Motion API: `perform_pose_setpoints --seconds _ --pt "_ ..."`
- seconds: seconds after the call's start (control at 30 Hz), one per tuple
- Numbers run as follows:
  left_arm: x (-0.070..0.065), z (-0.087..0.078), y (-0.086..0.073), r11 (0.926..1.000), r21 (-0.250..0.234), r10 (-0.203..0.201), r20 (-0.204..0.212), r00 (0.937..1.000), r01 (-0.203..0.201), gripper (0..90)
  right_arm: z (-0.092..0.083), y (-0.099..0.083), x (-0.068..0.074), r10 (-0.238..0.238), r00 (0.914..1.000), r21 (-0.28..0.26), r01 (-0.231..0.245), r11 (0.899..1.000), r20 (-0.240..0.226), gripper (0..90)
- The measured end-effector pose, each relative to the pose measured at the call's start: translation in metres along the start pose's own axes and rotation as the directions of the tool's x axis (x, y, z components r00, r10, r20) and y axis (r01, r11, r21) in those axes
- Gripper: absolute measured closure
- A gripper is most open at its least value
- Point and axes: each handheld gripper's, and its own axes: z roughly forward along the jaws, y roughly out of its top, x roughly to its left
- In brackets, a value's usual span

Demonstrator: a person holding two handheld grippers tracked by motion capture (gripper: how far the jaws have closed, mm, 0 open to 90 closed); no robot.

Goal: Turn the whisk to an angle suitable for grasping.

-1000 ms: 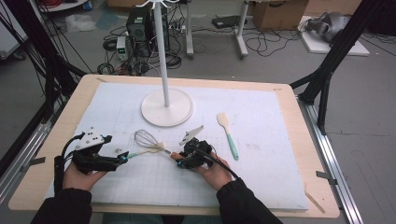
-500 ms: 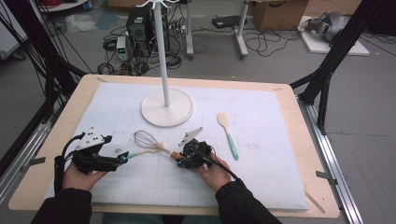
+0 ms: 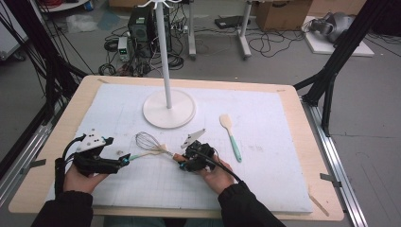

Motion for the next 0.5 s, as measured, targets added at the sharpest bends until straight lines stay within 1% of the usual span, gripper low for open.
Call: perform_pose_setpoints --seconds 0.13,0.23,0.3,0.37,0.43,0.47,0.5 --pt "-0.0002 -0.0001 0.0001 1.0 -0.001 -0.001 0.002 1.0 0.001 13.6 -0.0013 -0.0003 0.0011 -0.007 0.9999 0.008 0.007 1.0 0.012 63.0" --pt "-0.0002 -0.0005 0.0002 1.0 -0.002 0.0 0.001 1.0 0.0 13.6 -0.0033 -0.0024 0.001 -0.021 0.9996 0.011 0.021 1.0 0.019 62.5" --pt "-0.0002 -0.0003 0.0002 1.0 -0.002 0.0 0.002 1.0 0.0 13.6 -0.005 -0.0044 0.0012 -0.017 0.9995 0.012 0.017 1.0 0.025 62.5" --pt "-0.0004 -0.0001 0.0003 1.0 -0.003 -0.001 0.001 1.0 0.001 13.6 -0.0059 -0.0056 0.0009 -0.025 0.9991 0.014 0.024 1.0 0.033 62.9" --pt "-0.0003 -0.0004 0.0004 1.0 -0.002 0.001 0.002 1.0 -0.001 13.7 -0.0061 -0.0063 0.0016 -0.018 0.9993 0.014 0.017 1.0 0.032 63.4" --pt "-0.0003 -0.0005 0.0004 1.0 -0.002 0.0 0.002 1.0 0.0 13.6 -0.0057 -0.0065 0.0019 -0.029 0.999 0.011 0.028 1.0 0.035 66.2" --pt "-0.0002 -0.0005 0.0004 1.0 -0.002 0.0 0.002 1.0 0.0 13.6 -0.0057 -0.0065 0.0019 -0.029 0.999 0.011 0.028 1.0 0.035 66.2"
